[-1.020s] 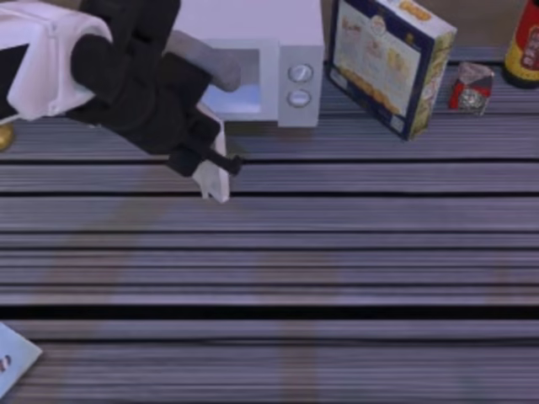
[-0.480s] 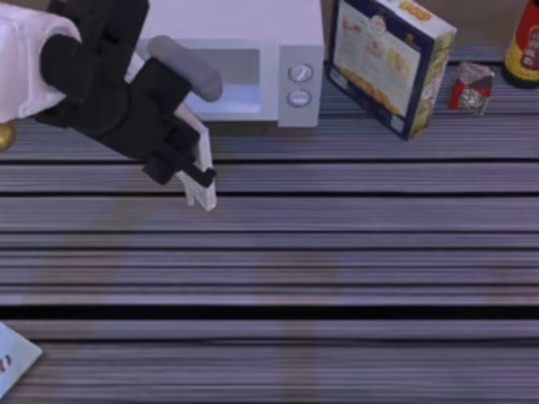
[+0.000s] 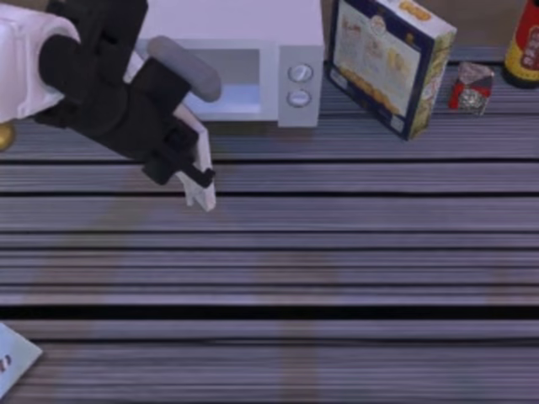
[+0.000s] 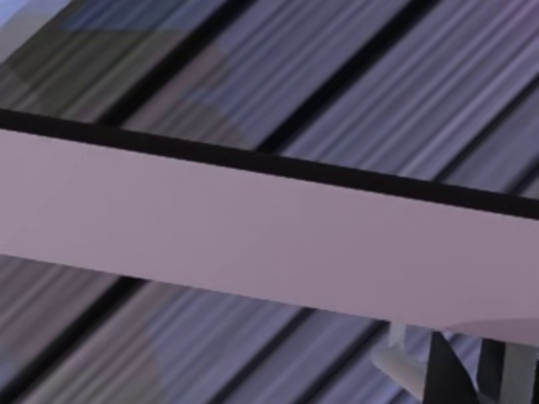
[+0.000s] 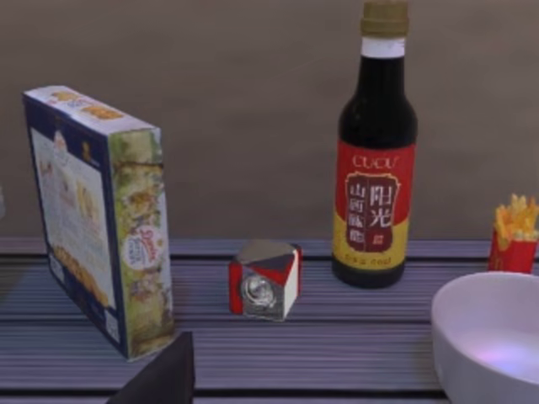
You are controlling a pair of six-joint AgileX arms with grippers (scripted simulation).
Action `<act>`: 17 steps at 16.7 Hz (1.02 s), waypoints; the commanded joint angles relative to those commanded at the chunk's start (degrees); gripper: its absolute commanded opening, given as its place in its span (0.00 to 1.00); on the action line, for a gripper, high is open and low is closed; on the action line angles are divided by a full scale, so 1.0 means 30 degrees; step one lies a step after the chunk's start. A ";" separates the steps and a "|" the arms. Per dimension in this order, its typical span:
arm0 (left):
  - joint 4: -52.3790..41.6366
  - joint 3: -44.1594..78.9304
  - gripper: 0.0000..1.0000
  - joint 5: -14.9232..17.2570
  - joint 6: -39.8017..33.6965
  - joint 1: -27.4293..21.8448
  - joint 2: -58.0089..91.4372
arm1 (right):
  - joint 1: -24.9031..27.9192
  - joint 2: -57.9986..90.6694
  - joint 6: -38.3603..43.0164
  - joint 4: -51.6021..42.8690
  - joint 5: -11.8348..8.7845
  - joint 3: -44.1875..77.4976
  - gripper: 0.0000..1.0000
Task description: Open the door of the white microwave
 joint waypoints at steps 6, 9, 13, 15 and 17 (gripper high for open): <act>0.0000 0.0000 0.00 0.0000 0.0000 0.0000 0.0000 | 0.0000 0.0000 0.0000 0.0000 0.0000 0.0000 1.00; 0.0000 0.0000 0.00 0.0000 0.0000 0.0000 0.0000 | 0.0000 0.0000 0.0000 0.0000 0.0000 0.0000 1.00; 0.0000 0.0000 0.00 0.0000 0.0000 0.0000 0.0000 | 0.0000 0.0000 0.0000 0.0000 0.0000 0.0000 1.00; -0.0015 -0.0065 0.00 0.0083 -0.0035 -0.0056 0.0066 | 0.0000 0.0000 0.0000 0.0000 0.0000 0.0000 1.00; -0.0082 -0.0061 0.00 0.0221 0.0261 0.0056 0.0021 | 0.0000 0.0000 0.0000 0.0000 0.0000 0.0000 1.00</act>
